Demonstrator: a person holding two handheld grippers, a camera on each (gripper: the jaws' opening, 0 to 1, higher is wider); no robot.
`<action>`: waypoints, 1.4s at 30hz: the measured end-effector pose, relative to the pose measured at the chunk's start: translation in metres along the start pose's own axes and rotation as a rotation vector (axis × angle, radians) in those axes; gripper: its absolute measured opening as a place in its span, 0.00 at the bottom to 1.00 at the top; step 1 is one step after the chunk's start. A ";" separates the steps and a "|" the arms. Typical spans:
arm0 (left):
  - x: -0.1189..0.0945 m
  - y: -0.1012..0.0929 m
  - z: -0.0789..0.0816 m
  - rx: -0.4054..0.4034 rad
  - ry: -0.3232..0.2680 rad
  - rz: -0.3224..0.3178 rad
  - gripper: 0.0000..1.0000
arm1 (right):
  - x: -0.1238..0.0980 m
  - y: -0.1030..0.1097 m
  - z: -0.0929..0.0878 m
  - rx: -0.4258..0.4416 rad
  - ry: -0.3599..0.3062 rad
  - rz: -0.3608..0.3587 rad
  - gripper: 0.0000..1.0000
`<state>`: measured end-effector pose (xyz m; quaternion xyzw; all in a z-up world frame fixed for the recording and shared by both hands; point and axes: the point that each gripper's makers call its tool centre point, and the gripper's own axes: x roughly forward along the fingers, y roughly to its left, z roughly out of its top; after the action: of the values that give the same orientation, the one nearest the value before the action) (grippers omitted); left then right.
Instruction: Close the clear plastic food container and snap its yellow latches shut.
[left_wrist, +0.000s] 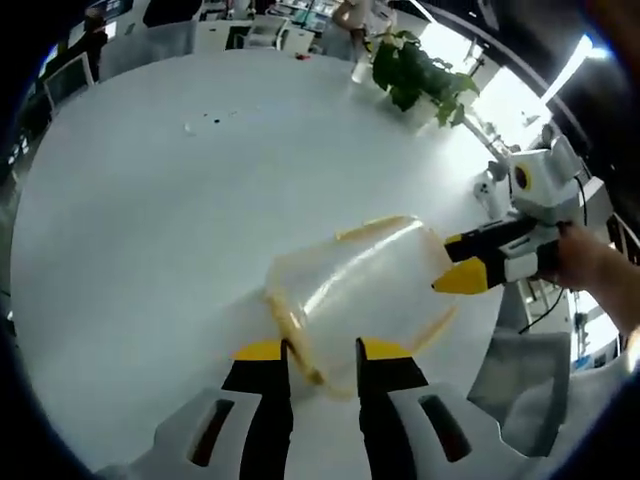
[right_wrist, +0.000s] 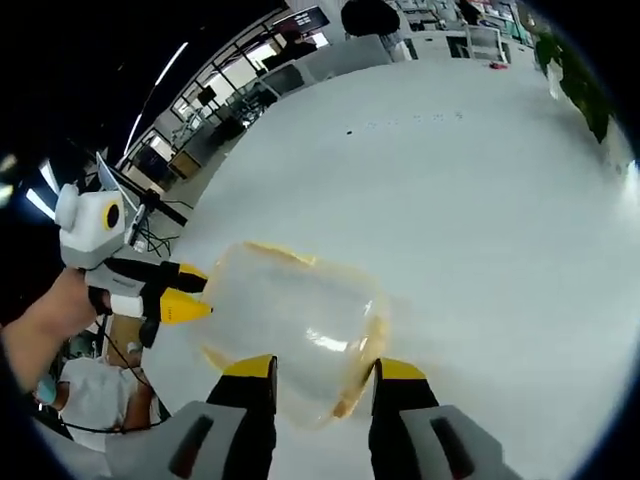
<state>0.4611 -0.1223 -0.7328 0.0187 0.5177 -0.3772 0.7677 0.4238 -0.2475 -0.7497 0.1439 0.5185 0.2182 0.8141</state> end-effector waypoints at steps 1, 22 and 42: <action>0.001 0.001 0.000 -0.009 -0.003 0.001 0.22 | 0.001 0.000 0.001 0.000 0.007 -0.001 0.33; 0.004 0.003 0.002 0.001 0.002 -0.019 0.24 | 0.001 0.001 0.011 0.019 0.013 0.005 0.36; 0.003 0.000 -0.002 0.023 0.024 -0.040 0.30 | -0.004 0.004 0.009 -0.061 0.040 -0.003 0.35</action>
<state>0.4596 -0.1234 -0.7364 0.0217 0.5226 -0.3982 0.7536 0.4299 -0.2462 -0.7410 0.1138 0.5280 0.2354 0.8080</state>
